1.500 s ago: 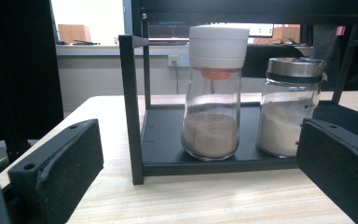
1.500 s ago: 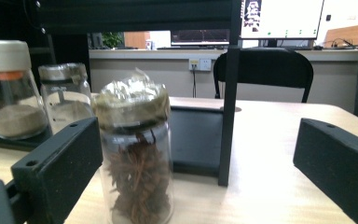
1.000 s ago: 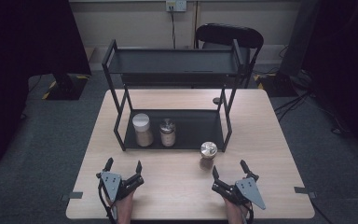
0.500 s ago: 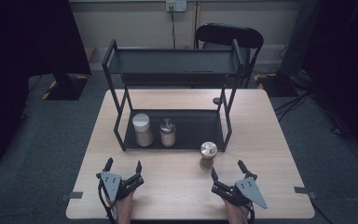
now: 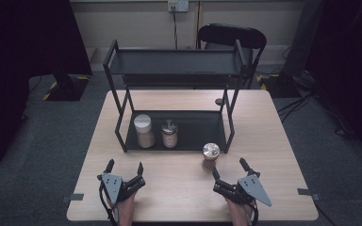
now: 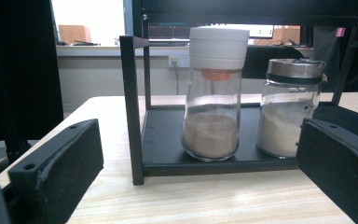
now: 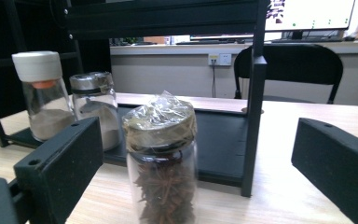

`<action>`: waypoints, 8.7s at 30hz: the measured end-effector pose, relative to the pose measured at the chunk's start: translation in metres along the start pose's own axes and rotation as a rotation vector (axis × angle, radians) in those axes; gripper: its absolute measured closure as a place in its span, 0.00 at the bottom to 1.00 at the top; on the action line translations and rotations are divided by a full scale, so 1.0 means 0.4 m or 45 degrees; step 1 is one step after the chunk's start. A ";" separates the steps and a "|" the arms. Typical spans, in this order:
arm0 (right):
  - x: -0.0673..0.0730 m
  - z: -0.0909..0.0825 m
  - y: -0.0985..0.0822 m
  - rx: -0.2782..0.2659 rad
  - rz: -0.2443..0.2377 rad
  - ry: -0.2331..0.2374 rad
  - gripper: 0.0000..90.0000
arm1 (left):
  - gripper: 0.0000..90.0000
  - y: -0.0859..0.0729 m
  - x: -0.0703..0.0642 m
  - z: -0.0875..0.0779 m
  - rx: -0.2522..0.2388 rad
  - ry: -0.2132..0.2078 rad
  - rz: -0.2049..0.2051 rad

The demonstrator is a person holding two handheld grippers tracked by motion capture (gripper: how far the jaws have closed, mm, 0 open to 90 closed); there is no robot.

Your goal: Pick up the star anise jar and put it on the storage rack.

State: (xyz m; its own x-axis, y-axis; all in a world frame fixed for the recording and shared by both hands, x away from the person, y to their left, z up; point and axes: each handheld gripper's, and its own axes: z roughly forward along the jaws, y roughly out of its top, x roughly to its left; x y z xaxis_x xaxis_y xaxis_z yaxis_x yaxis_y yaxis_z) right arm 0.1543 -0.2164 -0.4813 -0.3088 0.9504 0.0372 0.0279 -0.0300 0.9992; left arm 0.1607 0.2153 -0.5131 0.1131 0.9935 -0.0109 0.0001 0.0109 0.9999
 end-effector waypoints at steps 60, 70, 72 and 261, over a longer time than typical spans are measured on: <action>-0.002 0.151 0.031 0.261 -0.070 0.104 0.20 | 0.00 -0.002 0.001 -0.001 -0.006 0.000 -0.003; 0.003 0.163 0.033 0.292 -0.089 0.107 0.24 | 0.00 -0.003 0.001 -0.001 -0.007 0.000 -0.004; 0.005 0.165 0.034 0.300 -0.096 0.103 0.25 | 0.00 -0.003 0.001 -0.002 -0.009 0.000 -0.005; 0.024 0.321 0.196 0.337 -0.078 0.178 0.34 | 0.00 -0.004 0.001 -0.002 -0.012 -0.004 -0.002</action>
State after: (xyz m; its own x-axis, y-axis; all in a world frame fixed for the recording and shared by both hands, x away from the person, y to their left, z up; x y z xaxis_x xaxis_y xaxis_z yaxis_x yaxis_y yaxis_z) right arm 0.2758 -0.1698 -0.4049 -0.4448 0.8956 -0.0029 0.2460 0.1253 0.9611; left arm 0.1597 0.2160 -0.5147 0.1159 0.9932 -0.0125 -0.0087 0.0136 0.9999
